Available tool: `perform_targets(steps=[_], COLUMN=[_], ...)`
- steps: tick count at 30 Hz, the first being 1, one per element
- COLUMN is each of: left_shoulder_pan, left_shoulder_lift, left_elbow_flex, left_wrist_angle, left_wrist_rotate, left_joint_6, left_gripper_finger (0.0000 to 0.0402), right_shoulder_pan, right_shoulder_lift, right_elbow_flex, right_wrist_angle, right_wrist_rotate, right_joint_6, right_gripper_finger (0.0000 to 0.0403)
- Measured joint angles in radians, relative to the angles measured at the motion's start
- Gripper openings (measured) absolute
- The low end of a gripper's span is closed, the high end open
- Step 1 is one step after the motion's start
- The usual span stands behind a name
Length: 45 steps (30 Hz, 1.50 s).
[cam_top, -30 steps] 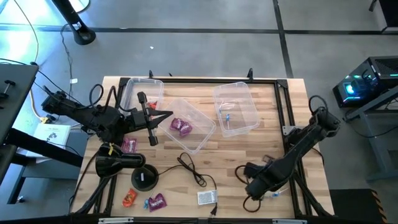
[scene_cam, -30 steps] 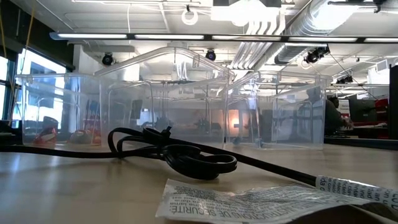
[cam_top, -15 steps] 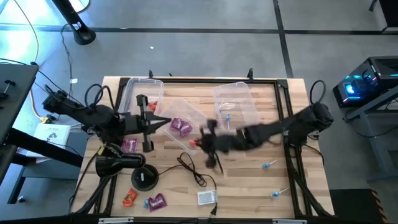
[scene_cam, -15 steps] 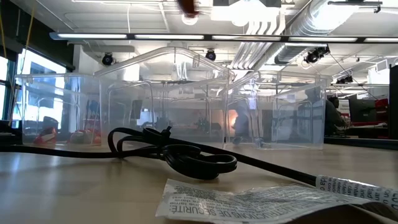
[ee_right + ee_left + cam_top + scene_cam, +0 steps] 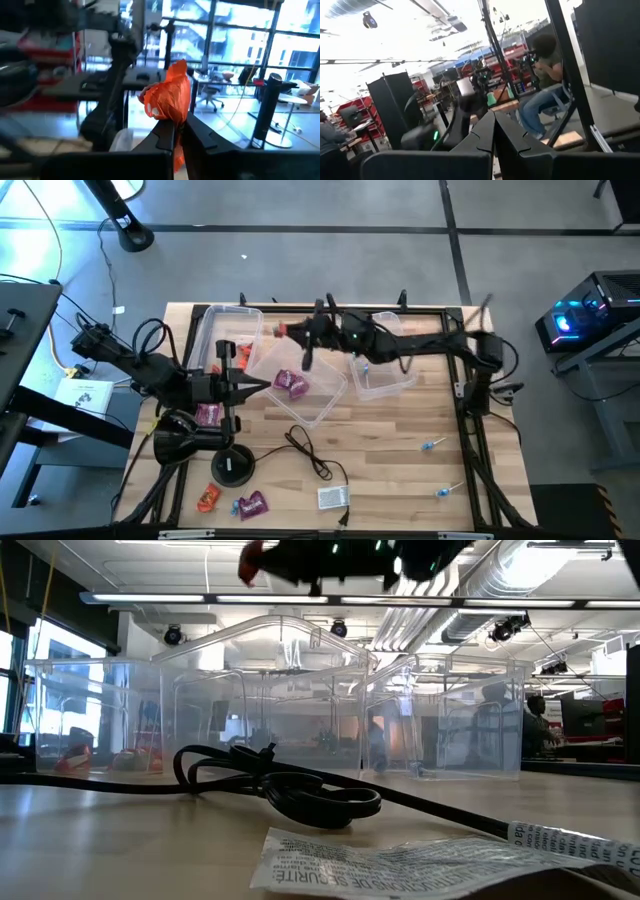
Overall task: Sort candy
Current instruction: Put the orange candy into the left transparent bin, then put the blue candy into the right transparent bin
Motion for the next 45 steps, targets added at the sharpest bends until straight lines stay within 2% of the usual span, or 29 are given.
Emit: perform_targets(steps=[5, 10, 18, 22, 27, 32, 36, 41, 45], left_shoulder_pan=[0.000, 0.001, 0.001, 0.002, 0.002, -0.006, -0.025, -0.039, -0.039], left_shoulder_lift=[0.000, 0.000, 0.000, 0.000, 0.000, 0.000, 0.000, -0.006, -0.011], left_elbow_flex=[0.000, 0.000, 0.000, 0.000, 0.000, 0.000, 0.000, 0.000, 0.000], left_wrist_angle=[0.040, 0.048, 0.048, 0.047, 0.034, -0.001, -0.007, -0.007, -0.007], left_wrist_rotate=[0.012, 0.006, 0.003, 0.001, -0.023, -0.049, -0.072, -0.075, -0.076], left_joint_6=[0.009, 0.009, 0.006, -0.002, -0.003, -0.003, -0.010, -0.010, -0.013], left_gripper_finger=[0.0000, 0.0000, 0.0000, 0.0000, 0.0000, 0.0000, 0.0000, 0.0000, 0.0000], right_shoulder_pan=[-0.040, -0.034, -0.030, -0.031, -0.030, -0.032, -0.033, -0.015, 0.004], right_shoulder_lift=[0.137, 0.253, 0.437, 0.493, 0.481, 0.427, 0.385, 0.332, 0.259], right_elbow_flex=[0.097, 0.270, 0.675, 0.805, 0.865, 0.877, 0.879, 0.879, 0.863], right_wrist_angle=[0.090, 0.014, -0.319, -0.412, -0.640, -1.008, -1.315, -1.653, -1.820], right_wrist_rotate=[-0.039, -0.044, -0.033, -0.057, -0.074, -0.075, -0.058, 0.089, 0.157], right_joint_6=[0.104, 0.140, 0.131, 0.116, -0.017, -0.185, -0.233, -0.235, -0.190], right_gripper_finger=[0.0006, 0.0025, 0.0142, 0.0196, 0.0227, 0.0227, 0.0227, 0.0227, 0.0227])
